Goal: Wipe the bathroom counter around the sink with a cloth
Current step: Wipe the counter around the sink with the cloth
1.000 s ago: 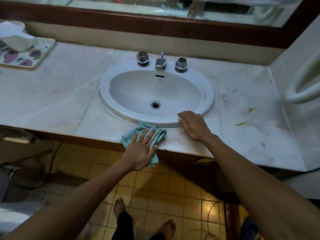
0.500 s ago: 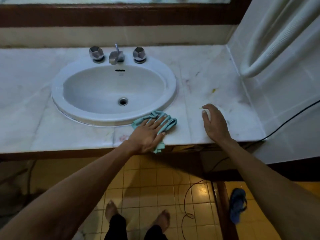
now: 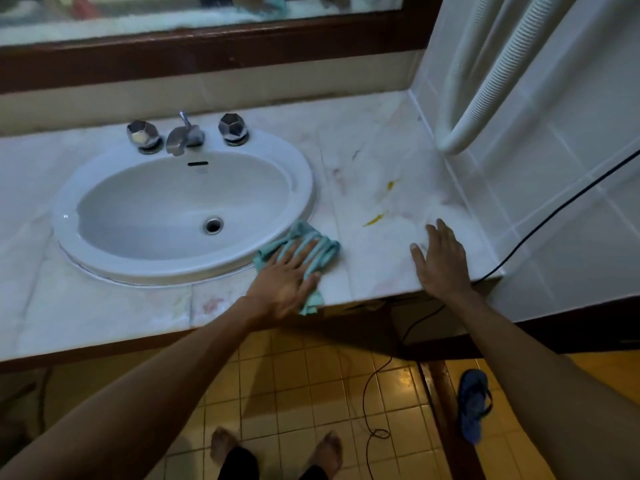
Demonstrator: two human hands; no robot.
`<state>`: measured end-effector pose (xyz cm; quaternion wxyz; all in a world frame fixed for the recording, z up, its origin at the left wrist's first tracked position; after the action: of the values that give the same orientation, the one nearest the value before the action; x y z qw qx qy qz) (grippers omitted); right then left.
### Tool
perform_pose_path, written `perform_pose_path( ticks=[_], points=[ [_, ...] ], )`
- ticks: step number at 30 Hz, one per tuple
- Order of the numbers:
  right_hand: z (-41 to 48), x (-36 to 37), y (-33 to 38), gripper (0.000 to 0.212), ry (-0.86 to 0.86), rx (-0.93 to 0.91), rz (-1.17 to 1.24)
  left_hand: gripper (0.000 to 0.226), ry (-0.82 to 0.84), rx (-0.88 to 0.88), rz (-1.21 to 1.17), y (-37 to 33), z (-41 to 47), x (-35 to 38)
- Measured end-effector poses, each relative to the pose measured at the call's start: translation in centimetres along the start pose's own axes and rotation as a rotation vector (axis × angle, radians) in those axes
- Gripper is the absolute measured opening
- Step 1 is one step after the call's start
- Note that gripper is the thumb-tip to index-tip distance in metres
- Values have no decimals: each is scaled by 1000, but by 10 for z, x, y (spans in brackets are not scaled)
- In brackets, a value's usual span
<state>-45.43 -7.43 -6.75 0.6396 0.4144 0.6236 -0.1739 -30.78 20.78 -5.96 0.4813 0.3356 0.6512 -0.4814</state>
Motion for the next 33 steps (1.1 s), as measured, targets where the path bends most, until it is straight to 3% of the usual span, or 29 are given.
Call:
perform_pose_path(
  ticks=[4, 9, 14, 17, 21, 25, 29, 33],
  points=[
    [2, 1, -4, 61, 5, -21, 5, 59, -125, -207, 13, -9, 19, 5],
    [-1, 9, -3, 64, -33, -6, 32, 63, -192, -442, -120, -42, 114, 18],
    [4, 2, -5, 59, -58, -15, 52, 61, -78, -1, -31, -59, 94, 18],
    [10, -3, -7, 52, -63, -11, 69, 59, -90, 70, -17, -27, 62, 10],
    [21, -6, -14, 45, -51, 42, 124, 60, -149, -125, -86, -8, 105, -2],
    [29, -10, -24, 47, -63, 147, 265, 63, -206, -371, -124, -38, 176, 6],
    [28, -23, -32, 43, -117, 189, 384, 60, -28, 73, -38, -99, 172, 24],
    [23, -34, -45, 45, -109, 192, 439, 59, 72, 404, 38, -69, 115, 20]
  ],
)
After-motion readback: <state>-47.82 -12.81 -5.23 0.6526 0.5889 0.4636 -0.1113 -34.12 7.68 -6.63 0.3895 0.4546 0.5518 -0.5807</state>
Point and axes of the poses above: each hand's wrist, its own z-axis towards the middle knuckle, its own x-axis out of the palm, y = z × x, the point moved 3 cm from there along z, towards the middle knuckle, and after that the axes turned 10 degrees about x, right-handed, at the moved point
